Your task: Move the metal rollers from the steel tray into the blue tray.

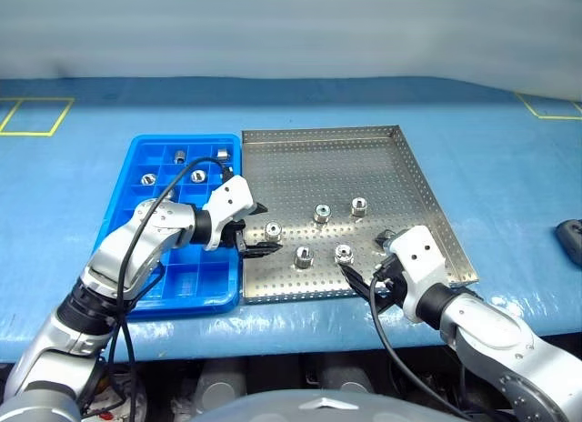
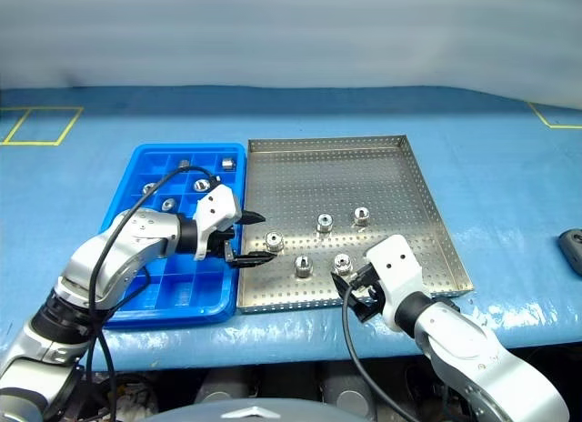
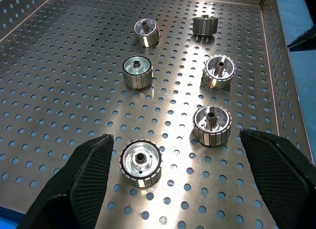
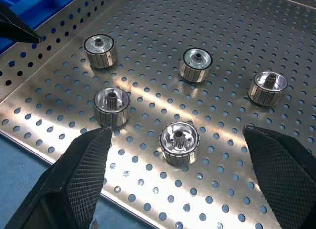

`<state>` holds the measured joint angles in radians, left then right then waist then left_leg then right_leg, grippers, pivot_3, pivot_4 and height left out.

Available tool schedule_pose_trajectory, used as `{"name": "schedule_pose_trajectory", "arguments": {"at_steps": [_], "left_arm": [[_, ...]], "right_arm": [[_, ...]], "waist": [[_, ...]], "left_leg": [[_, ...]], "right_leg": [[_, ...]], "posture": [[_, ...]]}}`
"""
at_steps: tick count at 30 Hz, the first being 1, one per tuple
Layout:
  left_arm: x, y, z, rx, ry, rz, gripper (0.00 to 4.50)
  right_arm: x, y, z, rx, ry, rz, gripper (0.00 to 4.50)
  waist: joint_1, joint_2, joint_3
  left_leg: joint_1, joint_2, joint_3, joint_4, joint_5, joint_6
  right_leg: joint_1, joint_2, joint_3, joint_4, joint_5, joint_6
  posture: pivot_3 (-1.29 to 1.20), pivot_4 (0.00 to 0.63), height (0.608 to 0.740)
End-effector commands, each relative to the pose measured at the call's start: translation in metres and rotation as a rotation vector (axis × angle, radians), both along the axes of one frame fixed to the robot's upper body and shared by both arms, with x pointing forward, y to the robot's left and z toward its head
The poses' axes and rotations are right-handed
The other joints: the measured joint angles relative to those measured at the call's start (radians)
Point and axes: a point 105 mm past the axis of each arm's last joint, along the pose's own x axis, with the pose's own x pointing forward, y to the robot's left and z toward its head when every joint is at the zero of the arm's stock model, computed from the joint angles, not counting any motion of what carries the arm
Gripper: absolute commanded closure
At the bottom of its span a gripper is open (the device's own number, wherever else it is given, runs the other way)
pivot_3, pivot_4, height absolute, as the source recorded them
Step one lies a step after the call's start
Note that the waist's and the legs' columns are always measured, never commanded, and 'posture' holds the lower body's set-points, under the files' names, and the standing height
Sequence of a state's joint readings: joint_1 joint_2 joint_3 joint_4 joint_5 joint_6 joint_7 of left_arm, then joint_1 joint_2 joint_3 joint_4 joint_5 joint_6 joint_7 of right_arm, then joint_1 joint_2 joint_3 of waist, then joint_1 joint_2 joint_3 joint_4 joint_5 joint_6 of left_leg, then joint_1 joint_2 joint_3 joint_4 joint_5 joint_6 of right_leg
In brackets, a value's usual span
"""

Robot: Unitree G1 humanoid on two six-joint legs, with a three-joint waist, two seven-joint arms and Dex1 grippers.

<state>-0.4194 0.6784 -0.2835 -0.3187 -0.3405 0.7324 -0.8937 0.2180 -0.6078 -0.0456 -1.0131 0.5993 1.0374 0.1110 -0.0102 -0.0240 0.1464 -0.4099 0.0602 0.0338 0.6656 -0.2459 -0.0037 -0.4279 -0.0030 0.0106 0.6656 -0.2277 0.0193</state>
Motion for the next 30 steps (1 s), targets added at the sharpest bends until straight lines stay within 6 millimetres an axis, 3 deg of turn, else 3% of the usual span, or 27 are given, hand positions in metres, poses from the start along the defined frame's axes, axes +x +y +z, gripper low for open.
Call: {"name": "schedule_pose_trajectory", "arguments": {"at_steps": [1, 14, 30], "left_arm": [[0.002, -0.001, 0.007, 0.005, -0.044, -0.012, 0.05], [0.007, -0.002, 0.009, 0.023, -0.054, -0.028, 0.05], [0.037, -0.018, 0.013, 0.173, -0.060, -0.189, 0.05]], "right_arm": [[-0.001, 0.002, 0.008, -0.001, -0.036, 0.012, 0.00], [0.000, 0.003, 0.007, 0.000, -0.031, 0.007, 0.00], [0.002, 0.008, 0.007, 0.027, -0.054, -0.019, 0.00]], "waist": [[0.000, 0.000, 0.000], [0.000, 0.000, 0.000], [0.000, 0.000, 0.000]], "left_leg": [[0.000, 0.000, 0.000, 0.000, 0.000, 0.000], [0.000, 0.000, 0.000, 0.000, 0.000, 0.000], [-0.001, 0.000, 0.002, 0.001, 0.000, 0.000]], "right_leg": [[0.000, 0.000, 0.000, 0.000, 0.000, 0.000], [0.000, 0.000, 0.000, 0.000, 0.000, 0.000], [0.000, 0.001, -0.001, 0.000, 0.000, 0.000]], "posture": [[0.02, 0.150, 0.740], [0.02, 0.150, 0.740], [0.00, 0.150, 0.740]]}}
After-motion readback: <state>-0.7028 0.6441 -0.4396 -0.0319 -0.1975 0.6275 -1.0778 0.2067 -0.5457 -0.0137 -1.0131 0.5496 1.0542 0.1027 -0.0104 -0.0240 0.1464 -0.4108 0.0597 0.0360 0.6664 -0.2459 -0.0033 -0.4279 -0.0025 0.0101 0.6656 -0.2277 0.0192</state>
